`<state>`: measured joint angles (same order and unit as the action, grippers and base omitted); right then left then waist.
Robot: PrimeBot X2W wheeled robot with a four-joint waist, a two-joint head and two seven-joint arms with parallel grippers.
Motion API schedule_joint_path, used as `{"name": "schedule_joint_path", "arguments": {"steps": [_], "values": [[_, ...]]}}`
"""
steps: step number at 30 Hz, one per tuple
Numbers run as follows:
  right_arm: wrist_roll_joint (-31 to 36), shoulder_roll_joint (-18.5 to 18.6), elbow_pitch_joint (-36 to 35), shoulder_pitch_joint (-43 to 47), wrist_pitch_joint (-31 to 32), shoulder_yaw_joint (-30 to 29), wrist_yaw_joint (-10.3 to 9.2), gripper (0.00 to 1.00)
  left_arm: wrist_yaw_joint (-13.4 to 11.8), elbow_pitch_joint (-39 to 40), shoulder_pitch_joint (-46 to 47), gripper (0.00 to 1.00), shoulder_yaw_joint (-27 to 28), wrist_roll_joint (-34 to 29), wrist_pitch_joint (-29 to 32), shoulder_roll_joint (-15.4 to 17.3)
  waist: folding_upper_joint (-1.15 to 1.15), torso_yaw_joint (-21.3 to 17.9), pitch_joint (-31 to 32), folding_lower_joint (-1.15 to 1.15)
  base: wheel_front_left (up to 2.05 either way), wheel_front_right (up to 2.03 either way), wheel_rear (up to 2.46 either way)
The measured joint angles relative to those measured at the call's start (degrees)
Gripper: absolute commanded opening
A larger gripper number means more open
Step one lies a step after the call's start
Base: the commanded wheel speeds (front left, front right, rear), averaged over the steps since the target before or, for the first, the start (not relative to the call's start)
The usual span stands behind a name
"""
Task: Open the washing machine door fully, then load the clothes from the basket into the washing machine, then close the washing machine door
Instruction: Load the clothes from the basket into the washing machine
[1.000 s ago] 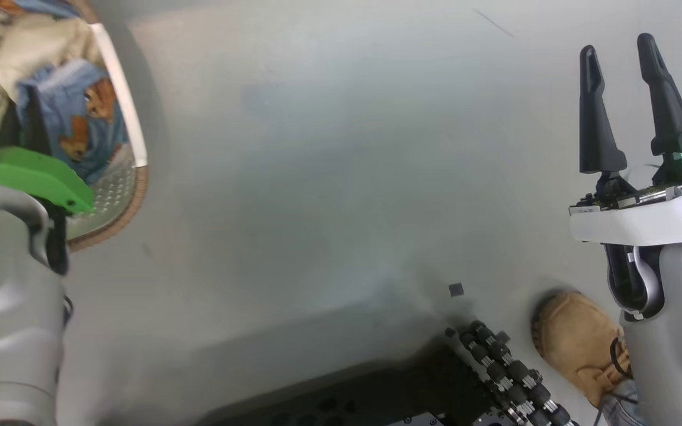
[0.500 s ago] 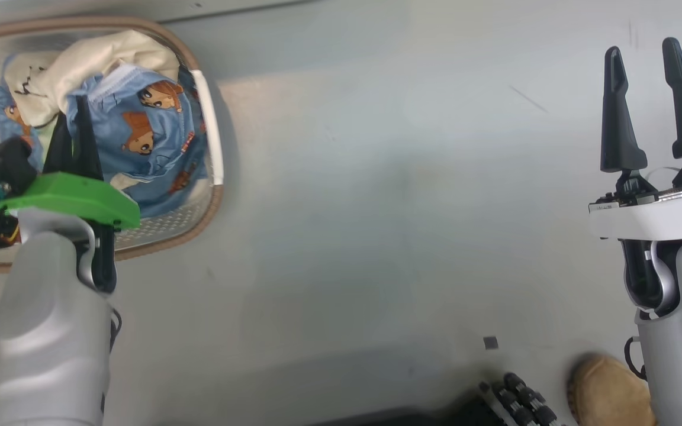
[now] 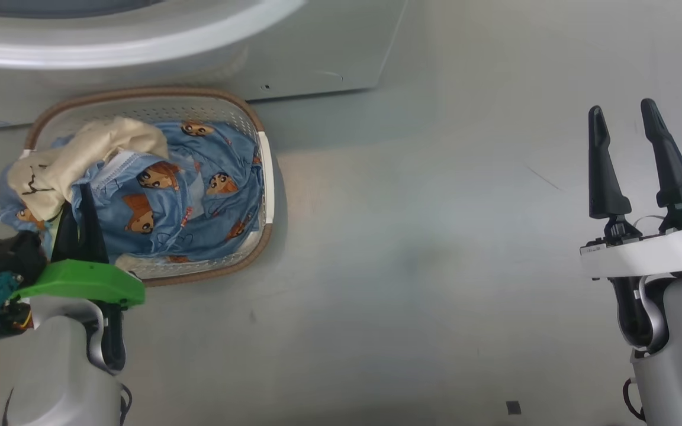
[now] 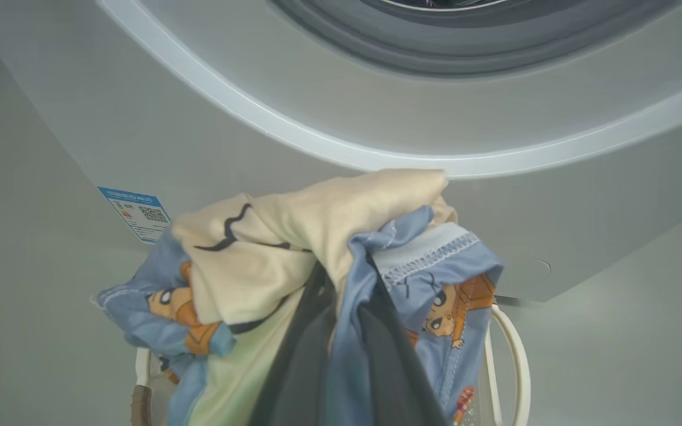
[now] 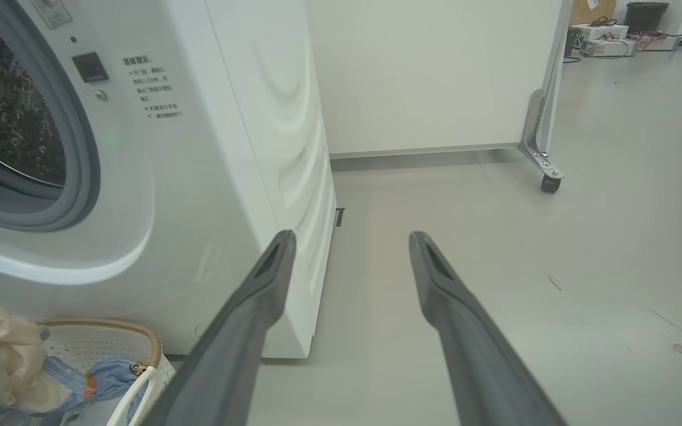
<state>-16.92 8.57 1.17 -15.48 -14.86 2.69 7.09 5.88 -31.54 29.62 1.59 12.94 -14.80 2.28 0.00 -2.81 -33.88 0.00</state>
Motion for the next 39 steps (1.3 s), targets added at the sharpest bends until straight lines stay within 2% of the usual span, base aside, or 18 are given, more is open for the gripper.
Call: {"name": "schedule_joint_path", "arguments": {"steps": [13, 30, 39], "values": [[0.0, -0.3, 1.9, 6.4, 0.0, 0.5, 0.0, 1.0, 0.1, 7.3, -11.2, 0.0, -0.3, 0.2, 0.0, -0.4, 0.0, 1.6, 11.1, 0.0, 0.0, 0.0, 0.0], [0.0, -0.4, 3.8, 16.4, 0.0, 1.1, 0.0, 1.0, 0.5, 12.5, -25.5, 0.0, -1.5, 0.0, 0.0, -0.4, 0.0, 2.1, 25.3, 0.0, 0.0, 0.0, 0.0], [-0.2, -0.4, 3.6, 18.9, 0.0, 1.2, 0.0, 1.0, 0.5, 16.3, -29.1, 0.0, -1.7, 0.0, 0.2, -0.4, 0.0, 2.0, 29.9, 0.0, 0.0, 0.0, 0.0]]}}
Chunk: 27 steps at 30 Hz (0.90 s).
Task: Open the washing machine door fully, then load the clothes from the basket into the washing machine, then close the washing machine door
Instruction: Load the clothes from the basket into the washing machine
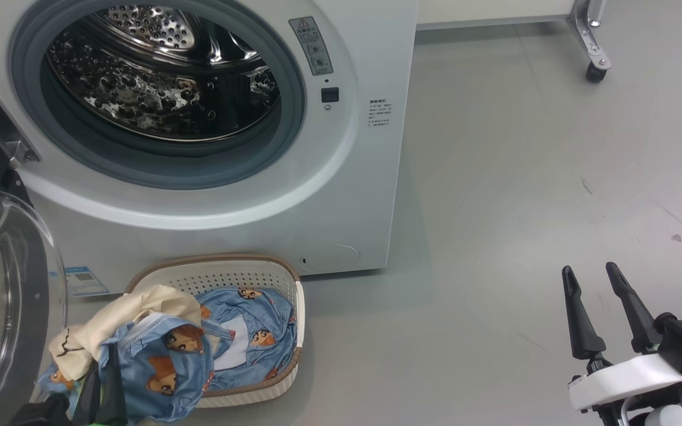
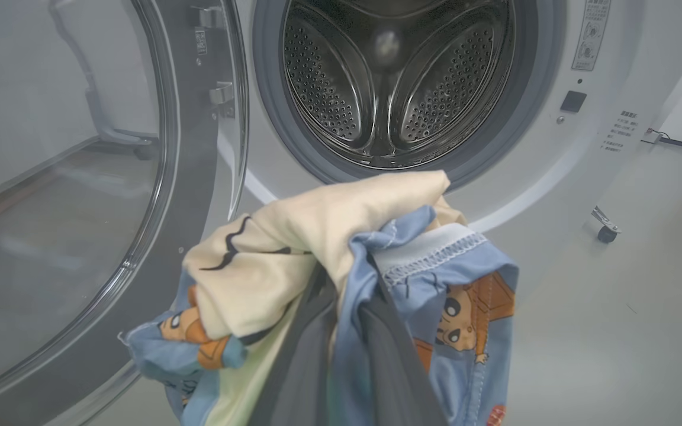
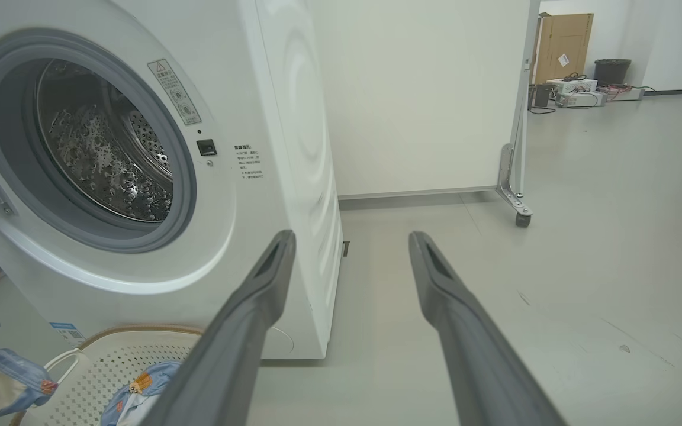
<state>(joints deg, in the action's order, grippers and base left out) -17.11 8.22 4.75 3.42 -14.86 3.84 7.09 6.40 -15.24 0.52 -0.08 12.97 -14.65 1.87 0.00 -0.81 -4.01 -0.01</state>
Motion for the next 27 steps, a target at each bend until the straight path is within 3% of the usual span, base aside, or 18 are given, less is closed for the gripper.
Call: {"name": "schedule_joint_path", "arguments": {"steps": [27], "values": [[0.0, 0.3, -0.9, 4.1, 0.0, -0.2, 0.0, 1.0, -1.6, 7.7, -7.0, 0.0, -2.4, 0.0, 0.0, 0.1, 0.0, 0.0, 4.8, 0.0, 0.0, 0.0, 0.0]]}}
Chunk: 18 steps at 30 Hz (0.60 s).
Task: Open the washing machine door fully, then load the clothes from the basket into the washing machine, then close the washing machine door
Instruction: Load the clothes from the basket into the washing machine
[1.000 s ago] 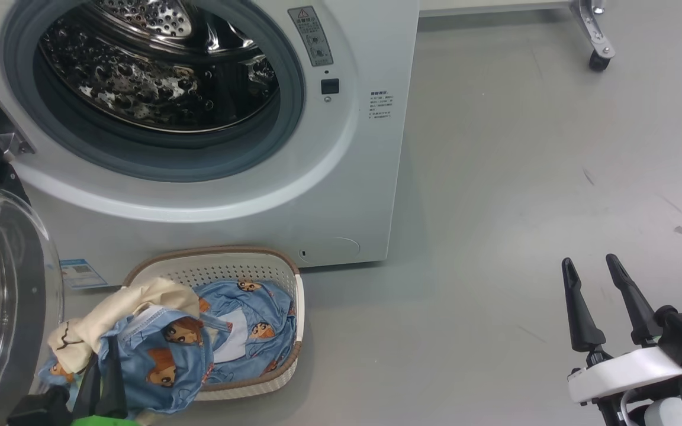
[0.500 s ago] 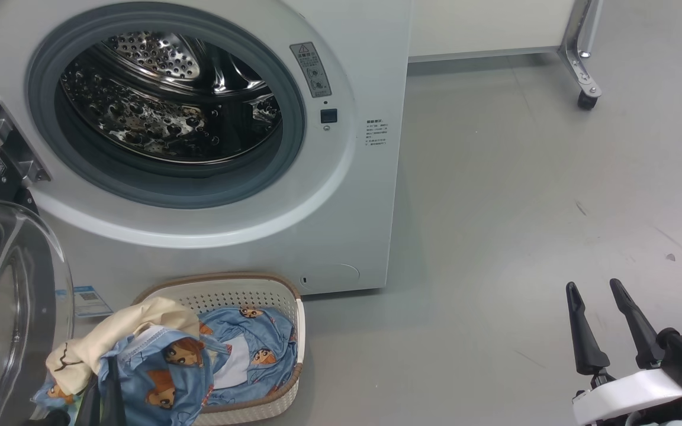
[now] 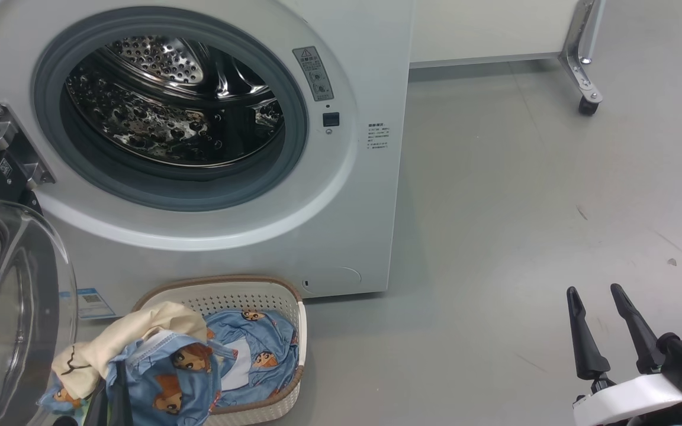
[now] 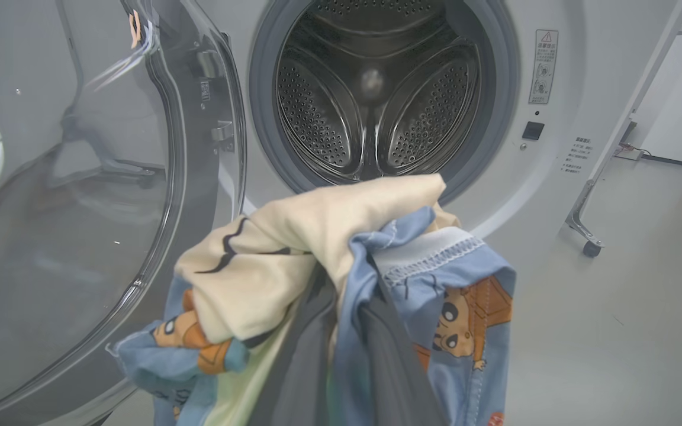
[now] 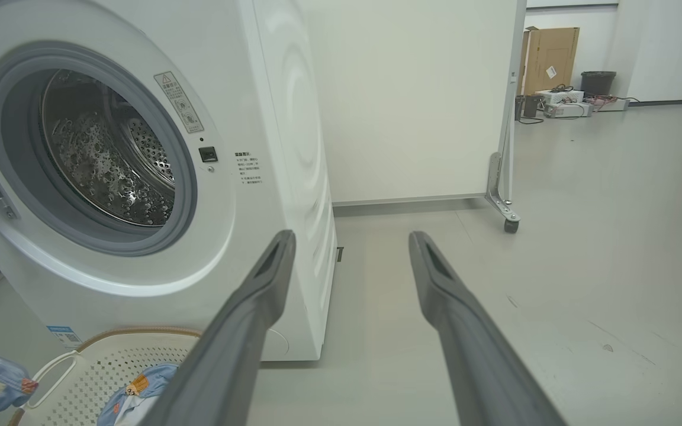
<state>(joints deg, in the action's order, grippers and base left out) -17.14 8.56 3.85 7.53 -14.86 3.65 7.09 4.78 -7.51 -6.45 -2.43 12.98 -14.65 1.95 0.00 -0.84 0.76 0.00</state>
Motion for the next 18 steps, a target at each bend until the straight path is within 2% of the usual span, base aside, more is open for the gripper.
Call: {"name": "schedule_joint_path", "arguments": {"steps": [18], "values": [[0.0, -0.5, -0.6, 0.2, 0.0, 1.9, 0.0, 1.0, -0.9, 1.8, -0.9, 0.0, -2.1, 0.2, 0.0, 0.1, 0.0, -0.5, -0.9, 0.0, 0.0, 0.0, 0.0]]}}
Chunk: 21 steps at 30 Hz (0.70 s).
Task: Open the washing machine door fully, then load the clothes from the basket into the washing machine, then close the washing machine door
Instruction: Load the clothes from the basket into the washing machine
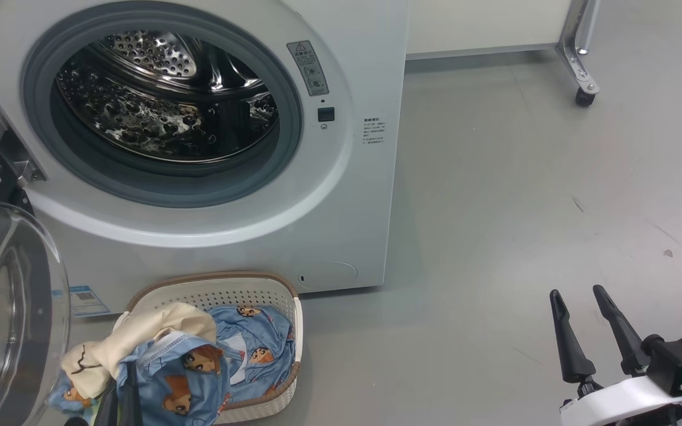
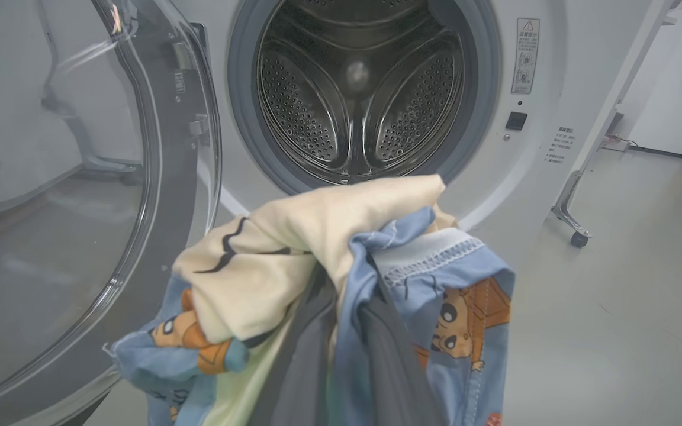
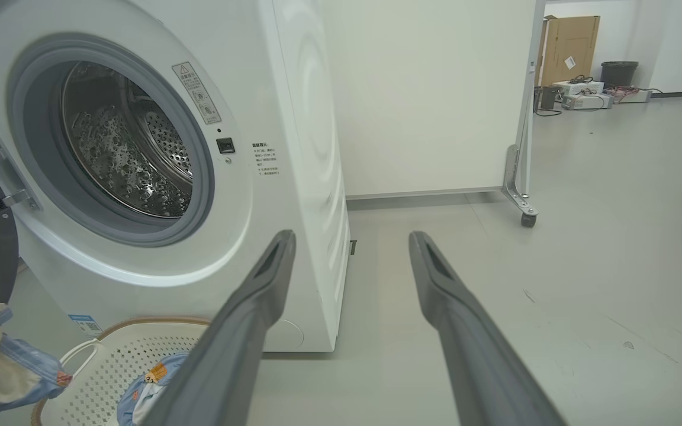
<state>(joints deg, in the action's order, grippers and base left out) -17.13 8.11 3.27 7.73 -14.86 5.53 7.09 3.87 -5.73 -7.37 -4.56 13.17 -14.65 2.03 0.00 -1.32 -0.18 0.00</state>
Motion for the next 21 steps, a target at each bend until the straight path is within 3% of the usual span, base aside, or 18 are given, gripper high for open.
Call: {"name": "schedule_joint_path", "arguments": {"steps": [9, 21], "values": [[0.0, -0.9, -0.9, -0.5, 0.0, 0.4, 0.0, 1.0, -0.6, 0.3, 1.6, 0.0, -0.2, 0.9, 0.0, 0.0, 0.0, -2.2, -2.3, 0.0, 0.0, 0.0, 0.0], [-0.1, -2.4, -2.7, -4.7, 0.0, 1.4, 0.0, 1.0, -2.1, 0.1, 12.4, 0.0, 3.2, 0.3, 0.0, 1.7, 0.0, -5.8, -9.3, 0.0, 0.0, 0.0, 0.0]]}}
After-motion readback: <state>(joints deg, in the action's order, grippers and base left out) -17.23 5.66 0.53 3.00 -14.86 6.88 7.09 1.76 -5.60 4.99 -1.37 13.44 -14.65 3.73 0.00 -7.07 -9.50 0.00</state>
